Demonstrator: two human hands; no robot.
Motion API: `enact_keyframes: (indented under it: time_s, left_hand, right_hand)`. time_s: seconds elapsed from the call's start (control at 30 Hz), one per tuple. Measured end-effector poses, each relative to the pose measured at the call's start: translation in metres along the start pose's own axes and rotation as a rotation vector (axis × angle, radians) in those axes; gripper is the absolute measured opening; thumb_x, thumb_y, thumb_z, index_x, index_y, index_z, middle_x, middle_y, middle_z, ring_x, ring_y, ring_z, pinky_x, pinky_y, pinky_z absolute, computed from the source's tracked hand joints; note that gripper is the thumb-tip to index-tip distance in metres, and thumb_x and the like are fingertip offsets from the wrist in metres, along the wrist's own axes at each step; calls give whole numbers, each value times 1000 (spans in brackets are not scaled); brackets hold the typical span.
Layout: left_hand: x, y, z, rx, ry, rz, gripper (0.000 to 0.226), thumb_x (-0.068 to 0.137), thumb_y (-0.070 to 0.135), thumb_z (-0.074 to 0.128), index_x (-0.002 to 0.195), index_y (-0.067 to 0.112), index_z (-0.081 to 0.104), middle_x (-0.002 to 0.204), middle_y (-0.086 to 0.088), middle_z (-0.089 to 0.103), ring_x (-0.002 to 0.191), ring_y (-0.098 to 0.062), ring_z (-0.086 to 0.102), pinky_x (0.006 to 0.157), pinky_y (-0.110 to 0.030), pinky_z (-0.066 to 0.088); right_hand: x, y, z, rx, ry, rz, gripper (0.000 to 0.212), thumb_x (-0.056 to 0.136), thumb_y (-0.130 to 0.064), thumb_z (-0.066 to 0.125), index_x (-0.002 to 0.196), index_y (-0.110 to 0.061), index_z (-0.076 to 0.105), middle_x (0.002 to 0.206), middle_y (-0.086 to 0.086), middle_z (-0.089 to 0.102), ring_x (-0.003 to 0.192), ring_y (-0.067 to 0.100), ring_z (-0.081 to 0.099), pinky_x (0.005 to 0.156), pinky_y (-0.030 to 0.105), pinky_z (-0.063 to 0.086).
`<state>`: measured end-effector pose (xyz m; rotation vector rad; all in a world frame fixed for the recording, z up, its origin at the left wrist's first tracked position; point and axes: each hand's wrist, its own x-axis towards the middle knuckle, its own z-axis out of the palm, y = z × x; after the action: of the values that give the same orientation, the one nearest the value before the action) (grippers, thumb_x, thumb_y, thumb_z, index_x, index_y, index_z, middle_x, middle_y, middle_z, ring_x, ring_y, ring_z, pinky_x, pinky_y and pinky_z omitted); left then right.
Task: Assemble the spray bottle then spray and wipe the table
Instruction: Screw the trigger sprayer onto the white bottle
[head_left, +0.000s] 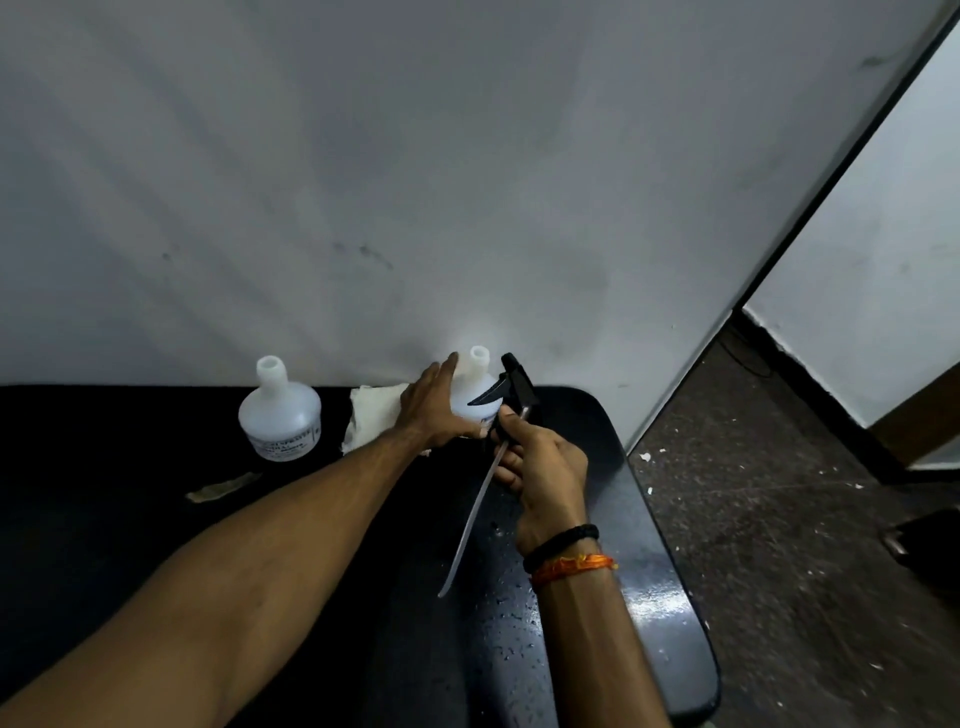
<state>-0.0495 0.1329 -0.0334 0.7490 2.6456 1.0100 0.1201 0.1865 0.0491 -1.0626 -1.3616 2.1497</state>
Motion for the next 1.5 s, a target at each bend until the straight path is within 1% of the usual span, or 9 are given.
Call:
enact_keyframes:
  time_s: [0.13, 0.3, 0.5, 0.63, 0.73, 0.83, 1.0, 1.13, 1.5]
  left_hand:
    - [-17, -19, -12, 39, 9, -11, 119, 73, 37, 86, 161, 16, 8, 169, -13, 7, 157, -26, 9, 126, -43, 18]
    - [-70, -63, -44, 215, 97, 139, 78, 86, 22, 72, 152, 3, 34, 160, -17, 32, 149, -31, 31, 121, -42, 27]
    - [-118, -107, -82, 206, 275, 156, 12, 88, 20, 69, 94, 10, 70, 97, -4, 70, 95, -25, 64, 77, -37, 52]
    - [-136, -134, -92, 252, 362, -6, 34, 87, 43, 70, 65, 17, 65, 67, 3, 67, 67, -21, 65, 58, -30, 50]
    - [-140, -153, -93, 230, 428, -156, 51, 79, 62, 66, 59, 17, 53, 64, 7, 56, 67, -18, 59, 54, -28, 41]
    - [-133, -160, -96, 175, 448, -293, 64, 60, 74, 77, 85, 21, 50, 97, 4, 51, 94, -19, 51, 66, -36, 49]
    - [-98, -151, -99, -83, 415, -330, 127, 40, 66, 93, 143, 16, 37, 143, -8, 38, 133, -31, 43, 106, -45, 46]
    - [-69, -139, -101, -178, 395, -283, 104, 42, 52, 98, 128, 10, 54, 126, -11, 60, 117, -31, 60, 99, -44, 54]
    - [-113, -131, -79, -184, 383, -323, 85, 51, 33, 92, 126, 18, 55, 122, -6, 54, 106, -27, 60, 87, -34, 53]
  right_hand:
    - [-5, 5, 8, -74, -6, -9, 35, 80, -24, 83, 100, 3, 71, 82, 8, 72, 63, 11, 62, 54, 25, 47]
    - [-15, 12, 19, -131, -45, 3, 26, 78, -24, 84, 93, -5, 75, 77, 1, 69, 63, 7, 57, 58, 25, 44]
    - [-30, 22, 42, -143, -162, 11, 14, 79, -19, 83, 91, -13, 77, 76, -6, 70, 58, -1, 58, 55, 18, 43]
    - [-38, 29, 53, -155, -202, 14, 22, 80, -19, 83, 98, -10, 76, 82, -5, 71, 69, 4, 59, 61, 23, 43]
    - [-38, 30, 54, -146, -219, 22, 25, 80, -22, 83, 102, -11, 75, 92, -3, 74, 80, 7, 61, 67, 26, 44]
    - [-36, 30, 51, -117, -206, 5, 27, 80, -21, 83, 104, -12, 76, 97, -3, 74, 86, 9, 60, 68, 26, 44]
    - [-32, 33, 52, -105, -216, 12, 27, 80, -22, 83, 105, -16, 76, 107, 0, 77, 93, 10, 64, 72, 28, 45]
    - [-30, 32, 51, -89, -208, 8, 30, 79, -21, 83, 108, -15, 75, 107, 0, 77, 93, 11, 64, 70, 27, 45]
    - [-39, 25, 55, 60, -271, 69, 41, 72, -26, 84, 109, -12, 75, 126, 13, 70, 99, 16, 58, 68, 25, 44]
